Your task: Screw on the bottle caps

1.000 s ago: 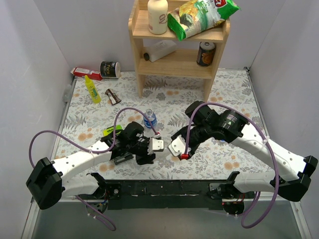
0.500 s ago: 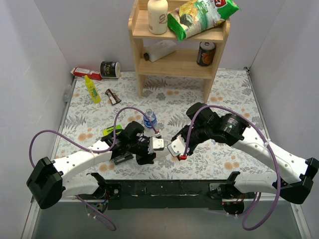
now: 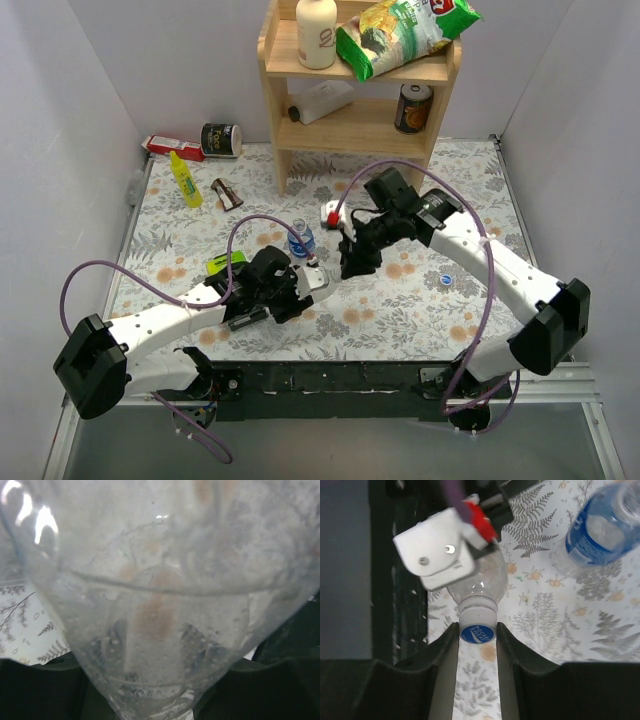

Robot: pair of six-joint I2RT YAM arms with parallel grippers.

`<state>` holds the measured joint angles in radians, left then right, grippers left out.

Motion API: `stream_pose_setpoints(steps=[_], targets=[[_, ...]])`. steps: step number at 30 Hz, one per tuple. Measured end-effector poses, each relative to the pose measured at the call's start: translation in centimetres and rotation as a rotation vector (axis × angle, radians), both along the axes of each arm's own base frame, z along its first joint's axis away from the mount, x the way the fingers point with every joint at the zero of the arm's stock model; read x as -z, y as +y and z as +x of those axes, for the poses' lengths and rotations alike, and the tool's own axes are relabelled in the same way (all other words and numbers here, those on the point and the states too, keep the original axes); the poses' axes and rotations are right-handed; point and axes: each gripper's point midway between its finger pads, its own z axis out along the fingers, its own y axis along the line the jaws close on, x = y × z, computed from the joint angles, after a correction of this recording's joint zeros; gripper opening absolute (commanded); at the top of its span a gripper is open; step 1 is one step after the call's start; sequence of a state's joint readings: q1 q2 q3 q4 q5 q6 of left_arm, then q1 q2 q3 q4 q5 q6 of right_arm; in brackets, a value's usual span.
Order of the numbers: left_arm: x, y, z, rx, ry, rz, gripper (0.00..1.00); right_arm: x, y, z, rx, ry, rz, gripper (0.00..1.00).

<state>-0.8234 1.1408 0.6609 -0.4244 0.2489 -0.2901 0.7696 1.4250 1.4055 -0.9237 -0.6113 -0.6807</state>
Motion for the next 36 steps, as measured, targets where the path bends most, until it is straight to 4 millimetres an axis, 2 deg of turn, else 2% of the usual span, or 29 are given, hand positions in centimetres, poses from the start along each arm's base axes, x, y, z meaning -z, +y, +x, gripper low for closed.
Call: stream_pose_setpoints(steps=[1,3,6,7,10,12,14,15,17,20,22,25,28,31,36], targets=[[0.0,0.2,0.3,-0.023,-0.011,0.008,0.0,0.1,0.1,0.6,0.066,0.1,0.028,0.01],[-0.1,0.3,1.1,-0.068,-0.032,0.013,0.0,0.2,0.3,1.6,0.191,0.347,0.107,0.26],[0.3,0.6,1.5,-0.101,-0.043,0.021,0.0,0.3,0.4,2.4,0.291,0.65,0.164,0.47],[0.4,0.6,1.5,-0.105,-0.042,0.021,0.0,0.3,0.4,2.6,0.301,0.695,0.169,0.52],[-0.2,-0.1,2.1,-0.118,-0.063,-0.02,0.0,-1.2,0.2,3.3,0.325,0.772,0.183,0.55],[-0.8,-0.6,2.4,-0.112,-0.079,-0.053,0.0,-3.7,-0.2,4.7,0.318,0.688,0.218,0.53],[-1.1,-0.9,1.9,-0.073,-0.068,-0.073,0.0,-6.8,-0.9,6.3,0.279,0.481,0.282,0.51],[-1.1,-1.1,1.5,-0.044,-0.057,-0.082,0.0,-7.8,-1.6,6.5,0.263,0.39,0.3,0.51],[-1.0,-1.4,0.3,0.035,-0.031,-0.09,0.0,-8.8,-2.8,5.5,0.216,0.241,0.308,0.5],[-0.7,-1.5,-1.5,0.138,0.015,-0.092,0.0,-8.4,-4.0,1.9,0.085,0.042,0.274,0.53],[-0.5,-1.5,-2.4,0.192,0.033,-0.093,0.0,-6.9,-4.4,-1.0,-0.033,-0.065,0.235,0.56],[-0.8,-1.6,-3.0,0.247,0.038,-0.095,0.0,-4.4,-4.6,-3.6,-0.162,-0.189,0.186,0.61],[-1.7,-2.0,-3.1,0.288,0.024,-0.108,0.0,-3.3,-4.5,-4.3,-0.234,-0.298,0.162,0.61],[-2.3,-2.3,-3.0,0.312,0.009,-0.12,0.0,-3.6,-3.5,-4.3,-0.294,-0.398,0.168,0.61],[-2.4,-2.4,-3.3,0.332,0.012,-0.126,0.0,-3.9,-2.2,-4.6,-0.357,-0.471,0.183,0.59]])
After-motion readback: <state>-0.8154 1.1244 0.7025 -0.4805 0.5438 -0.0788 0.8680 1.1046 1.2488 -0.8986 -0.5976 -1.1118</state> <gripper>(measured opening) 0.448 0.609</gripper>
